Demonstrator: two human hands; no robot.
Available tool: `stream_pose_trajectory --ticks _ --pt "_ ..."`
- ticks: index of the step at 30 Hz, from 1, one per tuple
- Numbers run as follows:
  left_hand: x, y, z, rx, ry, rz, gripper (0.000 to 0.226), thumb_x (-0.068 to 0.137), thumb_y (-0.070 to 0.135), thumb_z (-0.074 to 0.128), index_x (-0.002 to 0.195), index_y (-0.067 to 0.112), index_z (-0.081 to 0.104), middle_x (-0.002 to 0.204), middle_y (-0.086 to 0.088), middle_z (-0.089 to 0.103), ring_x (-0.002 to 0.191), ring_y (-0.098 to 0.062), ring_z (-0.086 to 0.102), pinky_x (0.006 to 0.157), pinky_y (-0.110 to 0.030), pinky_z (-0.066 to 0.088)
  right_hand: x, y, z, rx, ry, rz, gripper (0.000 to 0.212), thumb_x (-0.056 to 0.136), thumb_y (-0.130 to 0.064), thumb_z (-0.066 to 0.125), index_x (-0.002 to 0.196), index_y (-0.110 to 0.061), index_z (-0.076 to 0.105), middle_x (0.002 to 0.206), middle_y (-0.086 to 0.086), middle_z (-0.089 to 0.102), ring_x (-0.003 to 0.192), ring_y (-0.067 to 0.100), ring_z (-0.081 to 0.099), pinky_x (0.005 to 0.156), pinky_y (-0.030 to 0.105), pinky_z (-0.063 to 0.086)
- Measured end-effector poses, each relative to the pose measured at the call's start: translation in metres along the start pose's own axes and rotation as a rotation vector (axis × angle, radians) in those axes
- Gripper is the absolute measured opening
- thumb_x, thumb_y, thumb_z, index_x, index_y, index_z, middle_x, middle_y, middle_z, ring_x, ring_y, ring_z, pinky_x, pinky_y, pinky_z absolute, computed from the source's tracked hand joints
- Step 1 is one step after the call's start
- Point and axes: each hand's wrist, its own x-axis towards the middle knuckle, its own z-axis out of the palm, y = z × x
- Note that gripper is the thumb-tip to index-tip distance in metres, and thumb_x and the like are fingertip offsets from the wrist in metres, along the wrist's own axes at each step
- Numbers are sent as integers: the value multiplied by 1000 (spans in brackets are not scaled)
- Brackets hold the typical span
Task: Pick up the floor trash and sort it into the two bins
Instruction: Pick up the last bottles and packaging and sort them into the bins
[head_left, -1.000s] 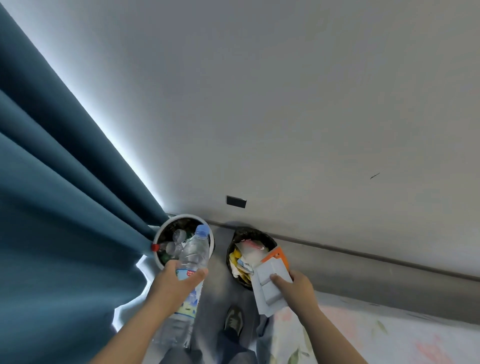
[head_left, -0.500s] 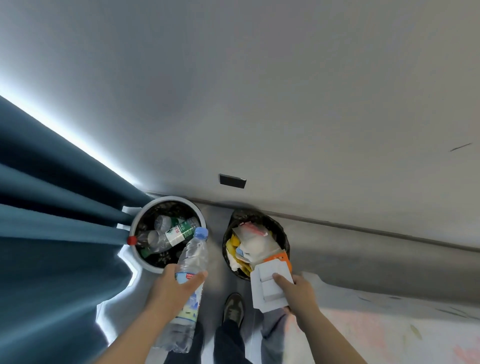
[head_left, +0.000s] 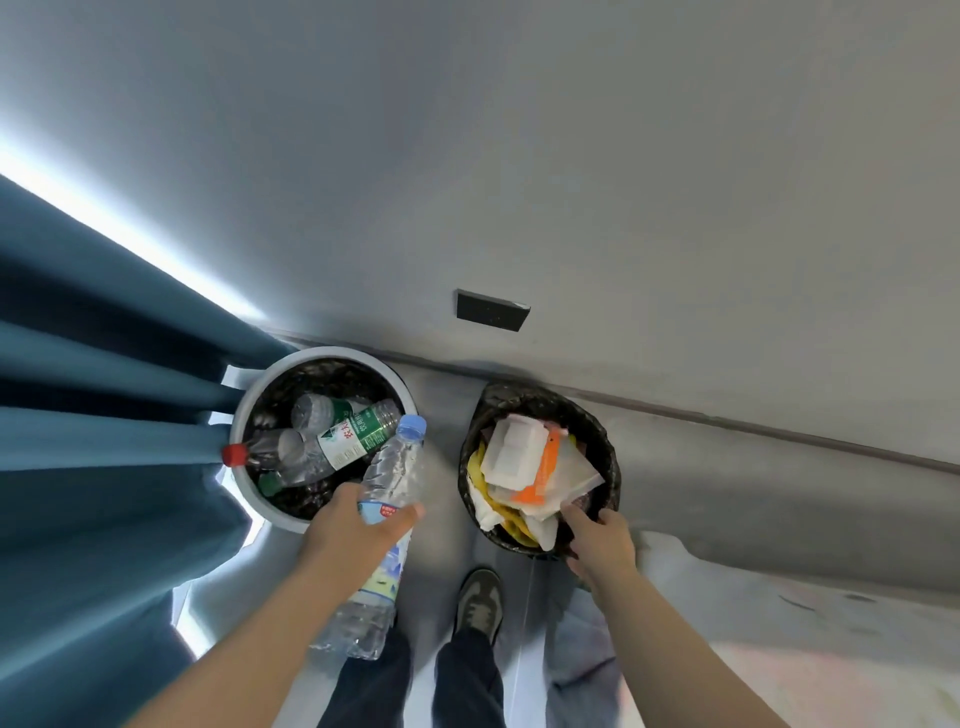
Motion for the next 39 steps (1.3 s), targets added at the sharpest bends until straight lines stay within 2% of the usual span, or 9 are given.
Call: stream_pose_trajectory --ticks 4,9,14,17,25,28,31,34,39 --pt "10 -7 -6 10 -2 -25 50 73 48 75 104 16 51 95 -2 63 86 -20 62 79 -34 50 -16 4 13 -194 -31 -66 55 87 -36 62 134 -14 45 111 6 58 101 25 59 92 47 52" --pt "17 -11 -21 30 8 -42 49 73 48 76 100 16 50 93 -1 61 83 -19 61 76 -33 50 -45 -7 29 -581 -128 -315 34 90 -29 58 122 -17 54 106 5 62 90 23 61 69 28 49" --pt "29 -22 -42 61 32 -82 54 74 50 74 105 13 49 95 -4 59 87 -25 60 75 -33 50 -68 -30 50 -1063 -151 -656 33 94 -31 51 126 -24 50 123 -1 59 110 21 57 96 35 45" --pt "40 -34 -56 88 51 -117 60 73 55 72 108 13 48 98 -5 58 90 -26 60 77 -34 51 -77 -42 67 -1207 -160 -741 28 94 -30 49 122 -26 50 123 -2 59 112 21 57 96 42 46" --pt "82 -59 -87 115 42 -166 79 72 52 73 131 10 41 109 -3 54 97 -27 59 87 -39 53 -90 -57 106 -1348 -215 -887 21 93 -23 50 113 -18 53 115 2 59 102 22 57 73 27 42" --pt "98 -68 -94 39 23 -187 84 71 45 76 137 14 35 115 -5 54 92 -24 61 82 -36 55 -94 -60 119 -1373 -234 -903 13 93 -23 49 106 -19 50 109 0 57 97 19 56 64 24 33" --pt "109 -72 -98 -45 -13 -207 83 63 45 79 131 15 41 112 -6 57 91 -24 62 75 -33 55 -93 -62 130 -1405 -254 -899 17 93 -22 49 109 -18 50 111 2 57 98 20 57 68 25 34" --pt "120 -76 -102 -122 13 -220 94 46 52 73 127 14 45 110 -9 61 93 -29 65 84 -42 56 -91 -64 142 -1425 -278 -880 22 93 -22 49 114 -18 50 114 4 57 101 21 58 71 25 35" --pt "138 -76 -106 -59 134 -213 76 72 42 75 132 12 40 123 -11 55 104 -31 57 89 -37 50 -85 -64 158 -1409 -293 -874 31 93 -25 50 124 -21 49 119 1 58 107 19 58 75 25 39"
